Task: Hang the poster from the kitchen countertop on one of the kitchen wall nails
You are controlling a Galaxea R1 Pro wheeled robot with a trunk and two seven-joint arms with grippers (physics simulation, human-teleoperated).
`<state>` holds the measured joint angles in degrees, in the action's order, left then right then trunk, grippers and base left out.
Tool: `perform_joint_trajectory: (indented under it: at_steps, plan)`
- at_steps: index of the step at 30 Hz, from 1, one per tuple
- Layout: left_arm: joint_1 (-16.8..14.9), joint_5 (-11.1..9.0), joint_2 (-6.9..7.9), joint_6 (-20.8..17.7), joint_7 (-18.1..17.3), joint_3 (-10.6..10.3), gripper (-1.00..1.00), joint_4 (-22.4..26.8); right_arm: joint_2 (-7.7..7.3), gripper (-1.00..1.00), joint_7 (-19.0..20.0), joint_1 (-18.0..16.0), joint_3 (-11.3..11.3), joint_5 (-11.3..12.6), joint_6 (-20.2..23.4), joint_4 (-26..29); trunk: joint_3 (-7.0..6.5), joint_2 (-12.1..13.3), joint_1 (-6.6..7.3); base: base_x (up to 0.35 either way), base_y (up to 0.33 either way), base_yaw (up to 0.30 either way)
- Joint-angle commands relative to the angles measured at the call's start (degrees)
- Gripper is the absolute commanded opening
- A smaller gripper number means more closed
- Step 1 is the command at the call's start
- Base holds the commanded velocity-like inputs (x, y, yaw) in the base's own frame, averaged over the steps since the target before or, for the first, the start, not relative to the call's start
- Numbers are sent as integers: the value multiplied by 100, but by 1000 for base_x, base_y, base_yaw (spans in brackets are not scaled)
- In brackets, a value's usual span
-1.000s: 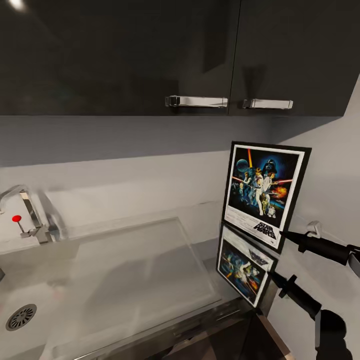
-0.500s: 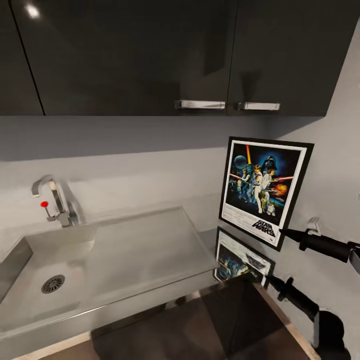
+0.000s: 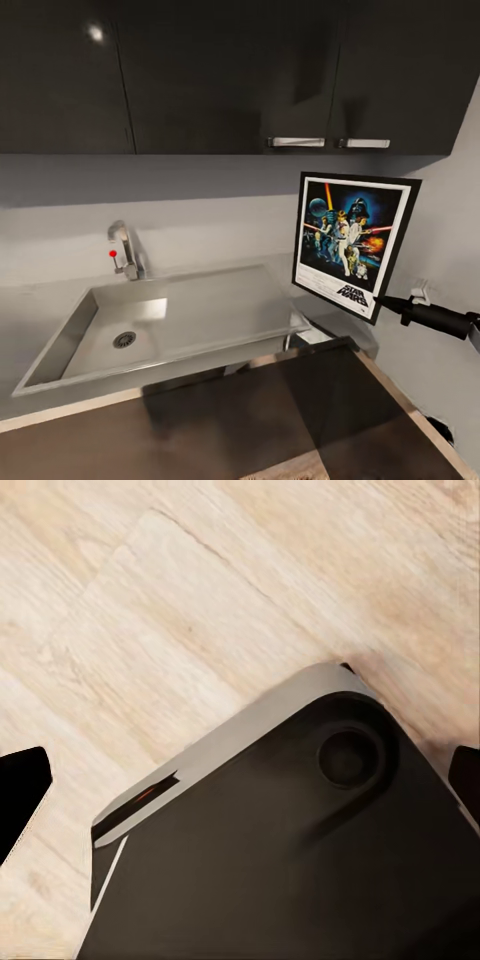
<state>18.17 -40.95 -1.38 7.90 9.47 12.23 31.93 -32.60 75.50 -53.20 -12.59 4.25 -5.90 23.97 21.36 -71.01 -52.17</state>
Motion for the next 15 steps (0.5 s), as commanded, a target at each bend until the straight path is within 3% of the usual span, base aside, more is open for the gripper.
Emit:
perform_joint_trajectory:
  at_steps: [1, 8, 12, 15]
  plan:
    - [2, -53, -3, 10, 10, -1, 100, 13, 6, -100, 26, -6, -7, -3, -43, -1, 5, -4, 3, -280, 124, 290]
    - [2, -6, -4, 10, 11, -52, 100, 6, 77, -100, 22, 1, 25, -44, -43, 27, 5, -4, 3, -63, 28, 296]
    - [2, -1, -7, 10, 11, -57, 100, 6, 266, -100, 26, 46, 29, -55, -43, 137, 5, -4, 3, -38, 150, 298]
    - [2, 6, -32, 15, 5, -79, 100, 40, 542, -100, 26, 276, 31, -63, 4, 601, 5, -4, 3, -65, 259, 232]
